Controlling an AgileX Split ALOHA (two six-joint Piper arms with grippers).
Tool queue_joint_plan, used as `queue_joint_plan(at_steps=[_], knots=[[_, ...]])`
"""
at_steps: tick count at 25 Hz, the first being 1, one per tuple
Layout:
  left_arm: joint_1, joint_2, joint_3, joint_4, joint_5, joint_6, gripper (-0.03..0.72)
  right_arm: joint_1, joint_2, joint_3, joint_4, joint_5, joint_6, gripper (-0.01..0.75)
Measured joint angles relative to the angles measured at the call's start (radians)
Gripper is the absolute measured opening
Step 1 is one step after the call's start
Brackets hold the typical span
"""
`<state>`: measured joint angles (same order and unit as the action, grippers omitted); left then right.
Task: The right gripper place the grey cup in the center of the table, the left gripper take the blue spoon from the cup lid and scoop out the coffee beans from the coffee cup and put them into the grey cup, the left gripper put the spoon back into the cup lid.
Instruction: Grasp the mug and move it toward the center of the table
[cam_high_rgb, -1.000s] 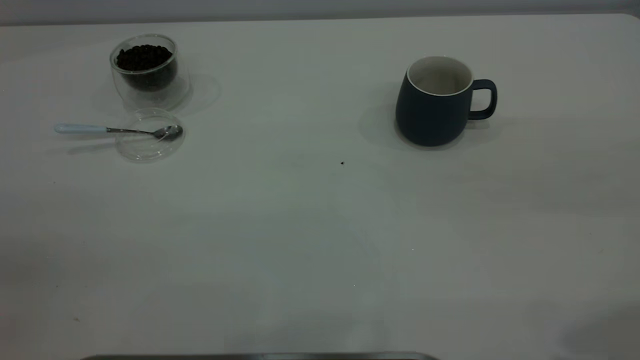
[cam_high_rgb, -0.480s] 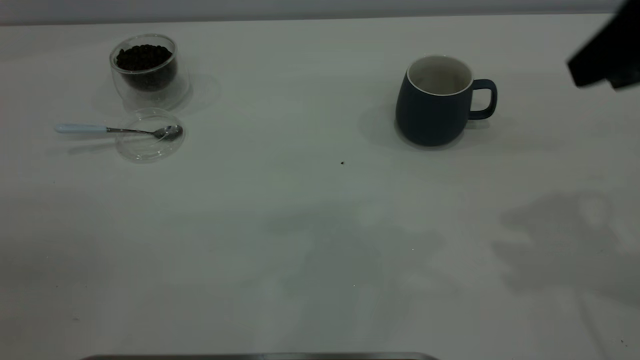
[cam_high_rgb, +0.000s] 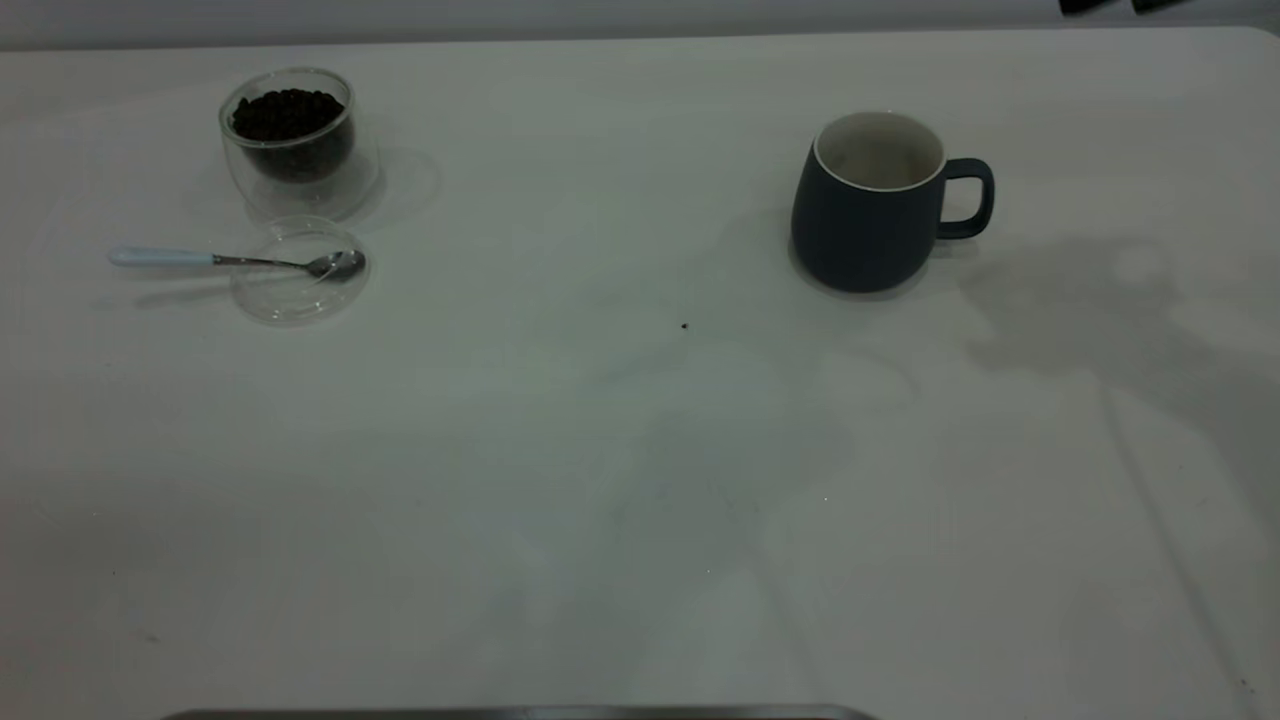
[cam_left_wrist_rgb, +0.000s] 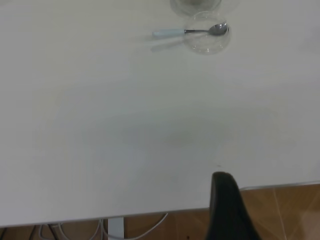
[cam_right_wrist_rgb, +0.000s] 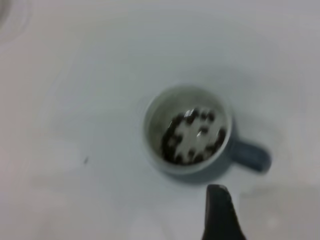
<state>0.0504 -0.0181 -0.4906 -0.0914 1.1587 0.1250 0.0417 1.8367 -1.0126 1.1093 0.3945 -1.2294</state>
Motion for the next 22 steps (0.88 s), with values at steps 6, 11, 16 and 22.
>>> queue_joint_plan(at_steps=[6, 11, 16, 22], knots=[[0.000, 0.000, 0.000, 0.000, 0.000, 0.000, 0.512, 0.000, 0.177, -0.199, 0.017, 0.034, 0.000, 0.457], [0.000, 0.000, 0.000, 0.000, 0.000, 0.000, 0.512, 0.000, 0.326, -0.314, 0.019, 0.046, 0.000, 0.457], [0.000, 0.000, 0.000, 0.000, 0.000, 0.000, 0.512, 0.000, 0.443, -0.394, 0.019, 0.123, 0.000, 0.457], [0.000, 0.000, 0.000, 0.000, 0.000, 0.000, 0.512, 0.000, 0.520, -0.405, 0.028, 0.133, -0.010, 0.457]])
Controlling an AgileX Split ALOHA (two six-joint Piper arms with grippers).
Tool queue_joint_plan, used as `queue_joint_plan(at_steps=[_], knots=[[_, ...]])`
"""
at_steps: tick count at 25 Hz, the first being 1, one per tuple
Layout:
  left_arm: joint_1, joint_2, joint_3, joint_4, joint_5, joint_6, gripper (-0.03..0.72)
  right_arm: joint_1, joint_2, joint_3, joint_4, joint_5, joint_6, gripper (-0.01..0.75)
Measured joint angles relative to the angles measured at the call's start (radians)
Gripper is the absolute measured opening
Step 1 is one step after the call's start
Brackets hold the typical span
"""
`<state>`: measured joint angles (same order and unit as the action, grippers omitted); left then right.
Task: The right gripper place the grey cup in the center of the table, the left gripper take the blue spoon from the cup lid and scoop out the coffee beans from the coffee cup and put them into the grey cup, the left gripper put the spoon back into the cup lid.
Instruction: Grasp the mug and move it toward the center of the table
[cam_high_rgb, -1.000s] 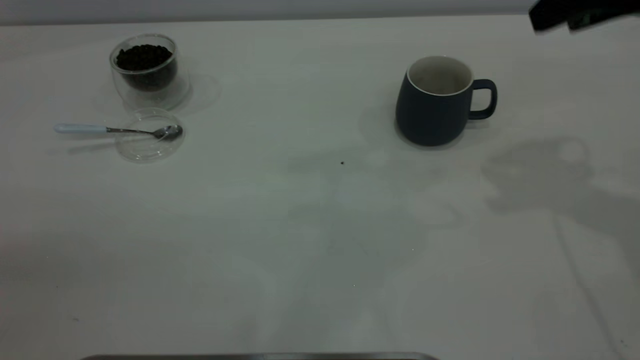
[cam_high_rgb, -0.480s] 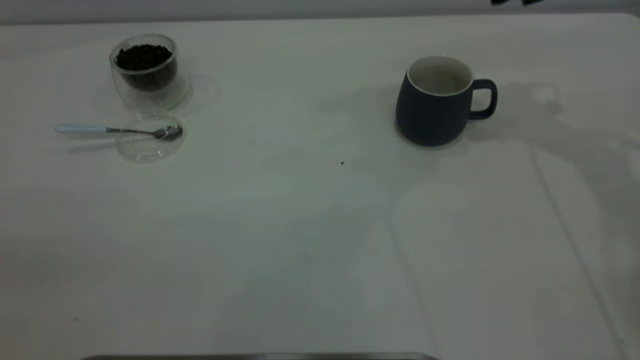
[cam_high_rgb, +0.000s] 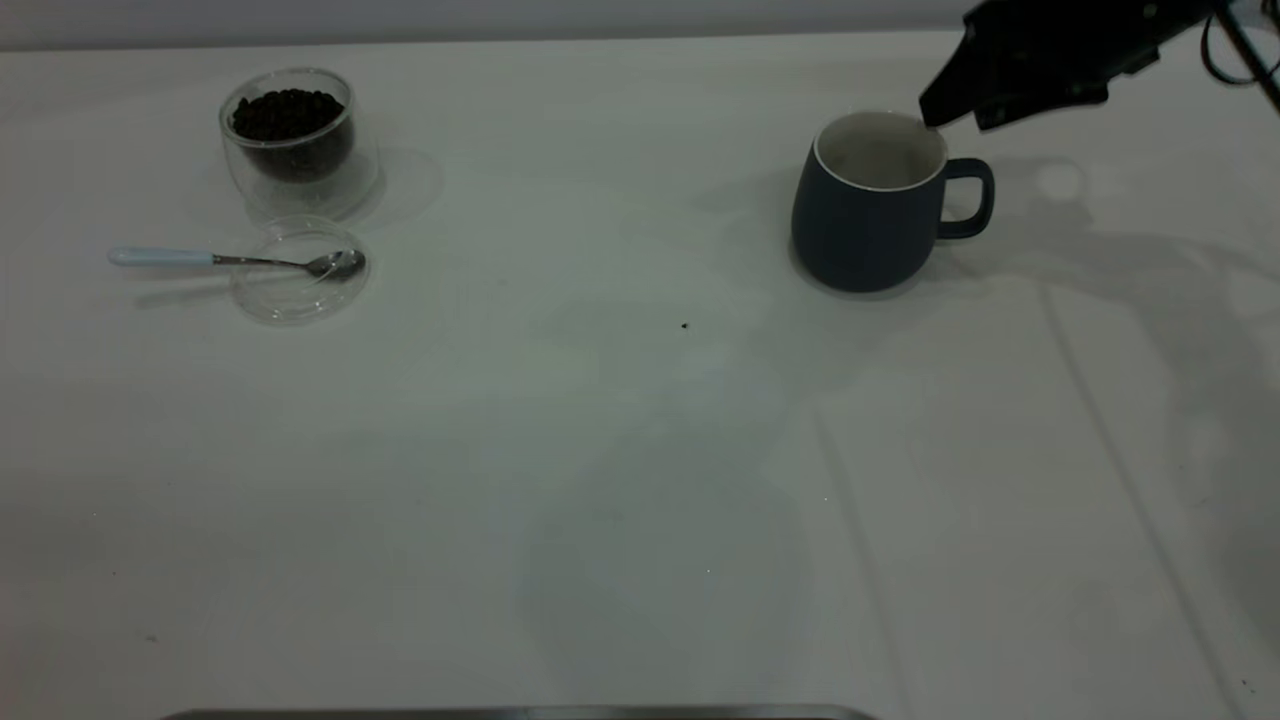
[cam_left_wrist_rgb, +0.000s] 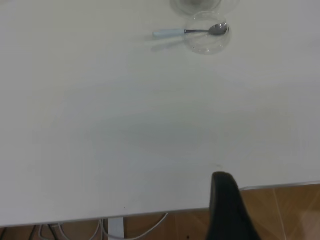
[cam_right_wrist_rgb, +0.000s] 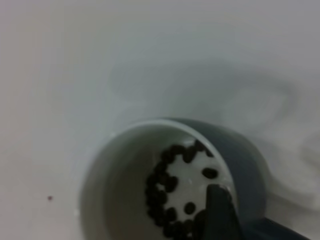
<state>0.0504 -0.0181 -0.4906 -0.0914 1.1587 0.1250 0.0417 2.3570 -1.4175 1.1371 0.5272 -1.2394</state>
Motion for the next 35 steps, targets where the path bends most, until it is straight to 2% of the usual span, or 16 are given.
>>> queue_joint_plan(at_steps=[7, 13, 27, 35], knots=[[0.000, 0.000, 0.000, 0.000, 0.000, 0.000, 0.512, 0.000, 0.054, -0.005, 0.075, -0.006, -0.016, 0.457], [0.000, 0.000, 0.000, 0.000, 0.000, 0.000, 0.512, 0.016, 0.084, -0.005, 0.193, -0.016, -0.100, 0.457], [0.000, 0.000, 0.000, 0.000, 0.000, 0.000, 0.512, 0.194, 0.113, -0.006, 0.346, -0.191, -0.211, 0.457], [0.000, 0.000, 0.000, 0.000, 0.000, 0.000, 0.512, 0.266, 0.143, -0.086, 0.398, -0.216, -0.227, 0.457]])
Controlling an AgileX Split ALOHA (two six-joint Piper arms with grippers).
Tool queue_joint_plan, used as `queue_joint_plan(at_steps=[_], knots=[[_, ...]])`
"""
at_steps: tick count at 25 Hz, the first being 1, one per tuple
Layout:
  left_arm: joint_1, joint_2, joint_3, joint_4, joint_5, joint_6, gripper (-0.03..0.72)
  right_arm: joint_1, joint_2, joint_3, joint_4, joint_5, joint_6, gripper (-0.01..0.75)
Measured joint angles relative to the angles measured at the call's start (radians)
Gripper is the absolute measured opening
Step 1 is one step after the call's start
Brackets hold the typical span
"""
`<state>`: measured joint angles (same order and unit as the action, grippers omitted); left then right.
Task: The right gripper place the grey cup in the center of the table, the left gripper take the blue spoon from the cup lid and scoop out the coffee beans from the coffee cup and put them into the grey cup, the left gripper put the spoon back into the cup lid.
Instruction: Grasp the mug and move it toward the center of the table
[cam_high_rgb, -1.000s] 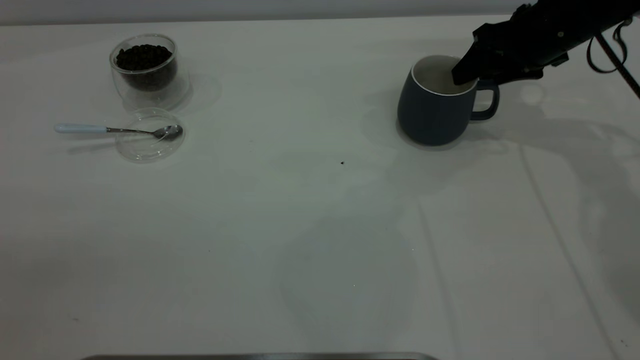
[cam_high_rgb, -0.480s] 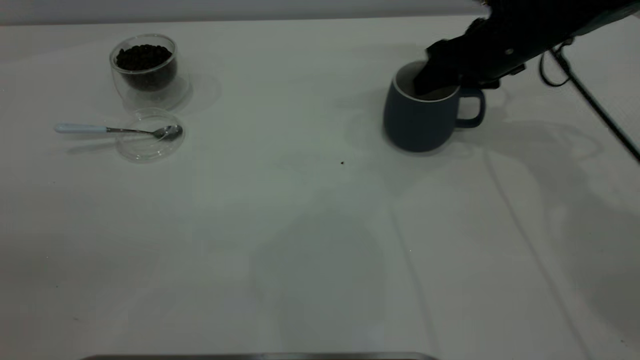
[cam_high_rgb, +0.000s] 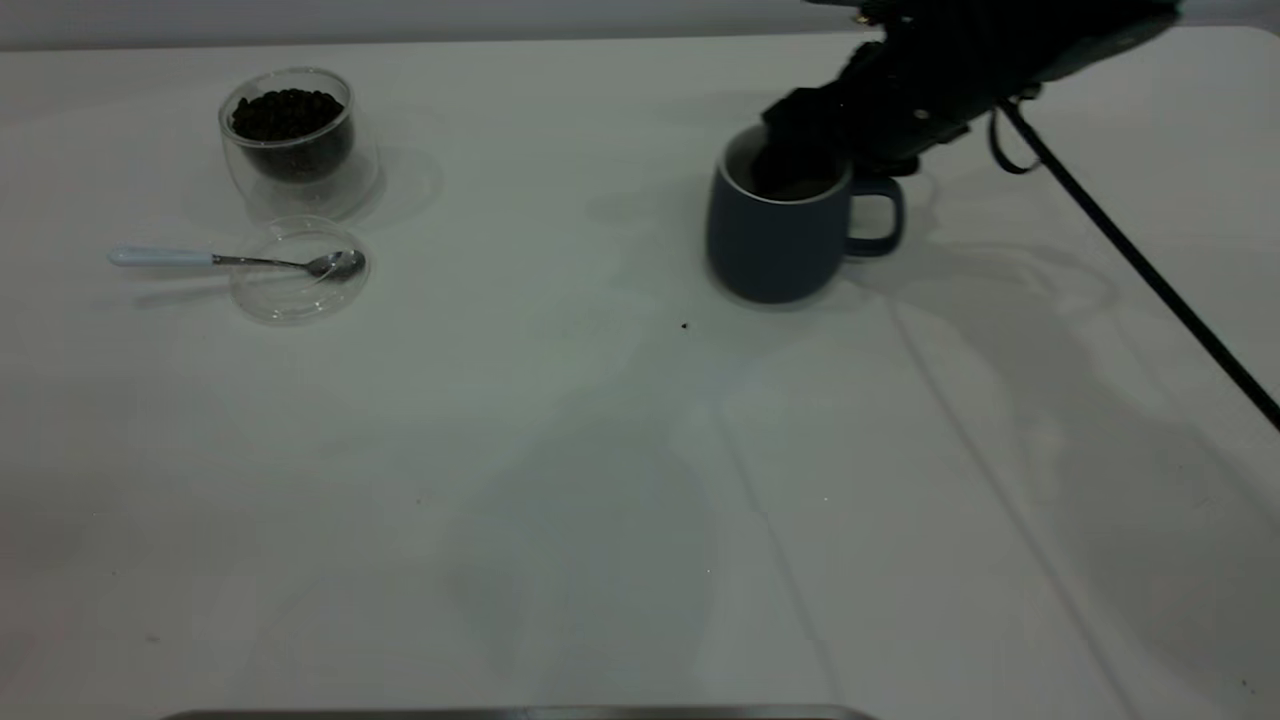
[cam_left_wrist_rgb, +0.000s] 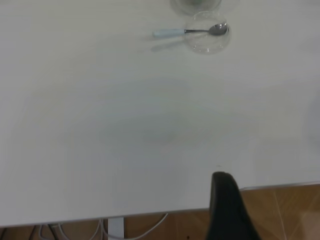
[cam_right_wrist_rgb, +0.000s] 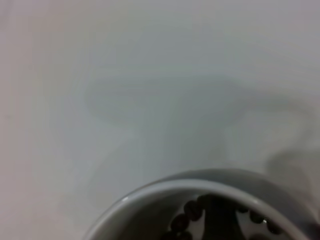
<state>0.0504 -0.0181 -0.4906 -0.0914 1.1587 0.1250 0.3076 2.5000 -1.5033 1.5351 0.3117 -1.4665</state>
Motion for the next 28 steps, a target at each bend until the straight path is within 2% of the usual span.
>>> queue_joint_plan(at_steps=[19, 28], knots=[[0.000, 0.000, 0.000, 0.000, 0.000, 0.000, 0.512, 0.171, 0.029, -0.126, 0.088, -0.045, 0.000, 0.457], [0.000, 0.000, 0.000, 0.000, 0.000, 0.000, 0.512, 0.199, 0.031, -0.130, 0.115, -0.047, -0.013, 0.457]])
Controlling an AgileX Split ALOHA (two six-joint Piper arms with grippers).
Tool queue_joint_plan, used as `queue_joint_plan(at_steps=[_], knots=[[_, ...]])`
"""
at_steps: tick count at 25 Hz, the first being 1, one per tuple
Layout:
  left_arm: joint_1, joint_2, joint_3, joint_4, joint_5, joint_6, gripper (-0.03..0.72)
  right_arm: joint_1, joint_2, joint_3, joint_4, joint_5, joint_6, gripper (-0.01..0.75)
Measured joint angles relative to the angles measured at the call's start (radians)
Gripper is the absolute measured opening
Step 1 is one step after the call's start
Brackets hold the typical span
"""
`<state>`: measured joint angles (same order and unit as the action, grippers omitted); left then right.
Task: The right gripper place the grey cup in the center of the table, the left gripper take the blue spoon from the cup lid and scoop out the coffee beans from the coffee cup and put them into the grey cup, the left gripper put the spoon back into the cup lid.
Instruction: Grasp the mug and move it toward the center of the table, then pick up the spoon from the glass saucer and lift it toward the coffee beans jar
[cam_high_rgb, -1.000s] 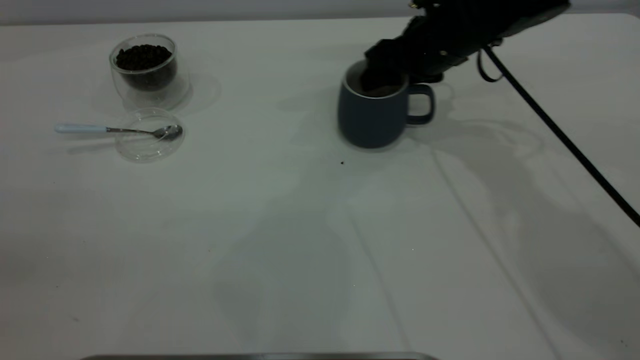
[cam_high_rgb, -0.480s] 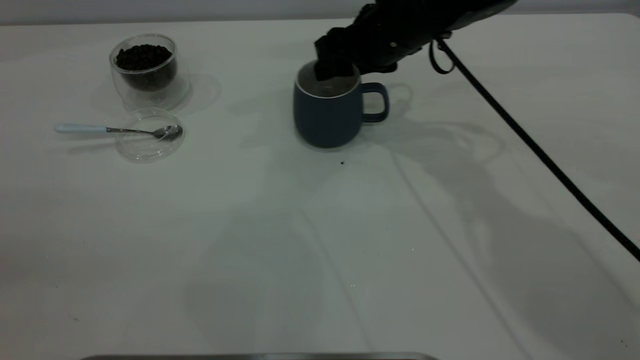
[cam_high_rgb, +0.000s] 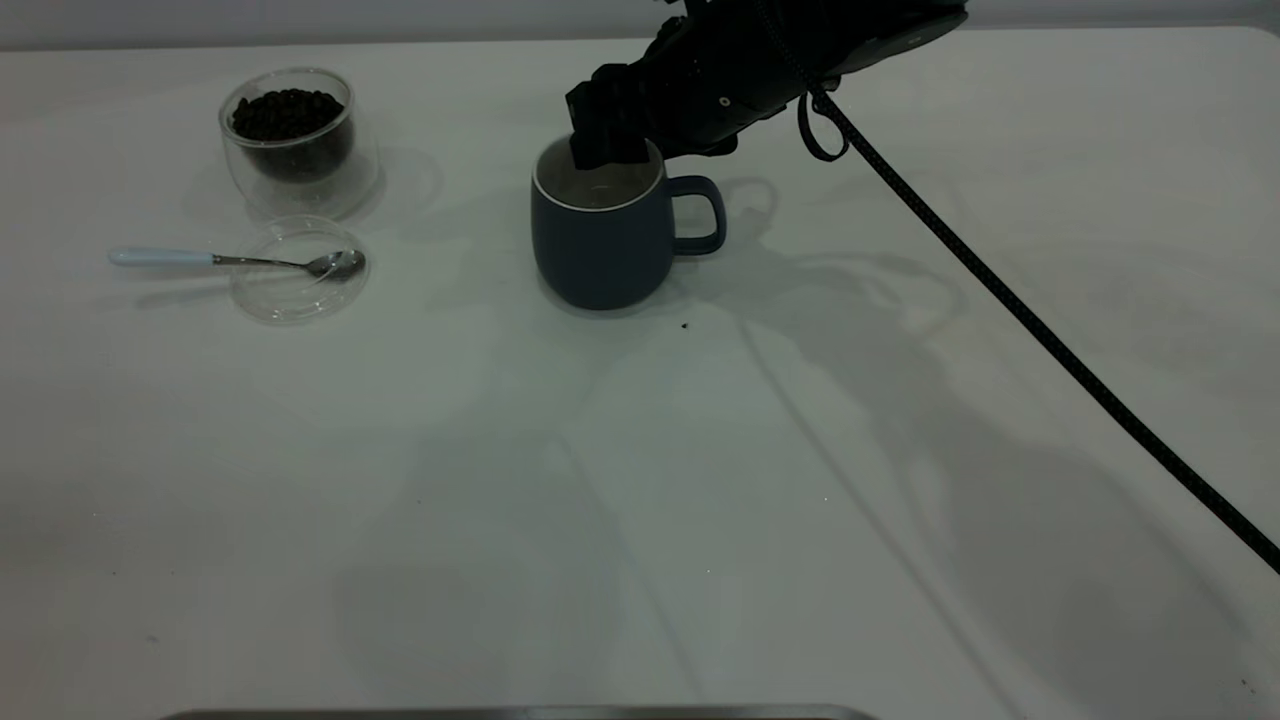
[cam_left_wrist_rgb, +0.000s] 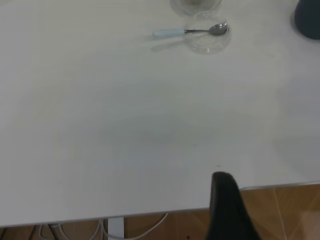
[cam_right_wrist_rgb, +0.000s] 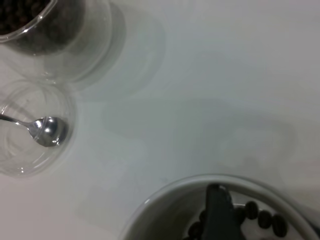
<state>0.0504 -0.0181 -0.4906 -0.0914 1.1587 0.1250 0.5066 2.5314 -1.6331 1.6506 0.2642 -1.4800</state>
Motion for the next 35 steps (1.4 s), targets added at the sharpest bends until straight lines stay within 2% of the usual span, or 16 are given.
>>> queue_joint_plan(at_steps=[6, 12, 15, 19, 21, 22, 27, 31, 35], knots=[[0.000, 0.000, 0.000, 0.000, 0.000, 0.000, 0.512, -0.019, -0.027, 0.000, -0.108, 0.014, -0.007, 0.457], [0.000, 0.000, 0.000, 0.000, 0.000, 0.000, 0.512, -0.058, -0.121, 0.000, -0.450, 0.142, 0.170, 0.457], [0.000, 0.000, 0.000, 0.000, 0.000, 0.000, 0.512, -0.060, -0.178, 0.000, -0.700, 0.297, 0.307, 0.457], [0.000, 0.000, 0.000, 0.000, 0.000, 0.000, 0.512, -0.059, -0.323, 0.000, -1.044, 0.671, 0.486, 0.457], [0.000, 0.000, 0.000, 0.000, 0.000, 0.000, 0.512, -0.063, -0.401, 0.000, -1.132, 0.845, 0.591, 0.457], [0.000, 0.000, 0.000, 0.000, 0.000, 0.000, 0.512, -0.065, -0.436, 0.000, -1.157, 0.891, 0.644, 0.457], [0.000, 0.000, 0.000, 0.000, 0.000, 0.000, 0.512, -0.075, -0.664, 0.060, -1.207, 0.937, 0.862, 0.457], [0.000, 0.000, 0.000, 0.000, 0.000, 0.000, 0.512, -0.075, -0.884, 0.181, -1.258, 0.949, 0.901, 0.457], [0.000, 0.000, 0.000, 0.000, 0.000, 0.000, 0.512, -0.075, -1.091, 0.370, -1.292, 0.958, 0.924, 0.457]])
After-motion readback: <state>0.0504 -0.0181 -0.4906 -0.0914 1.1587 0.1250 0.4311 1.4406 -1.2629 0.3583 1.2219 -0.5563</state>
